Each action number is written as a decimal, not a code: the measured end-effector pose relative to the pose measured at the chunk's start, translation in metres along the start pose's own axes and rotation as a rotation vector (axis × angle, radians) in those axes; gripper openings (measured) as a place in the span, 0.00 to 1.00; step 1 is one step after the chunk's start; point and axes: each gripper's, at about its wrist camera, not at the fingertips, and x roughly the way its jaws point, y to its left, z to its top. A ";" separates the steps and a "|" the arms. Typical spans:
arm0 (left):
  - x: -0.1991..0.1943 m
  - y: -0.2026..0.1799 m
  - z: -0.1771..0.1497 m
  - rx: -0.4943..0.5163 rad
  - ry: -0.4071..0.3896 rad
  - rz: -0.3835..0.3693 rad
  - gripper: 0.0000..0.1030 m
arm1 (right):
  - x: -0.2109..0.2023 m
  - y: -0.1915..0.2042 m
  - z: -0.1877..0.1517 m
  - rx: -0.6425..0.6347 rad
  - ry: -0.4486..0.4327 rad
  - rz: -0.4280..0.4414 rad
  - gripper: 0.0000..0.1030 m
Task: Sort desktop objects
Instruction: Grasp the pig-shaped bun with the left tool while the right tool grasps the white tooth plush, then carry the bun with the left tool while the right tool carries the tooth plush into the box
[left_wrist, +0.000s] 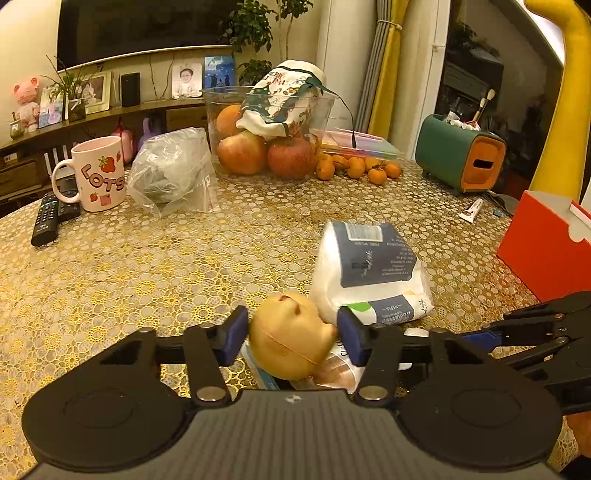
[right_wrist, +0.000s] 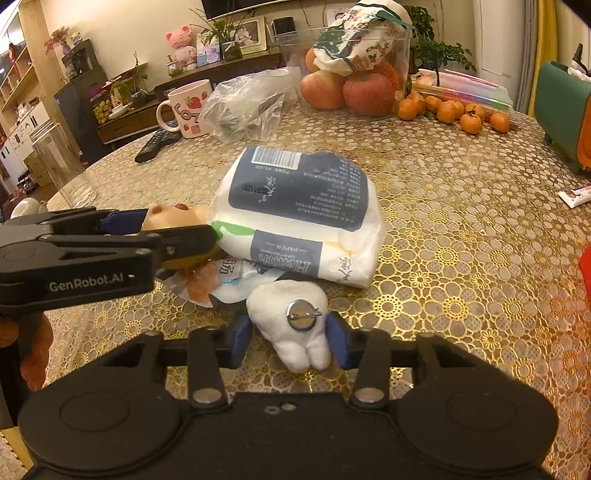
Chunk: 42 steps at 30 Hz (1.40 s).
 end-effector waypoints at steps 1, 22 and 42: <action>-0.001 0.001 0.000 -0.004 0.000 0.001 0.46 | 0.000 -0.001 0.000 0.007 -0.002 0.000 0.41; -0.059 -0.023 -0.006 -0.048 -0.022 -0.009 0.44 | -0.066 -0.007 -0.016 0.054 -0.085 -0.001 0.39; -0.117 -0.126 0.005 0.063 -0.052 -0.146 0.44 | -0.173 -0.036 -0.044 0.073 -0.160 -0.057 0.39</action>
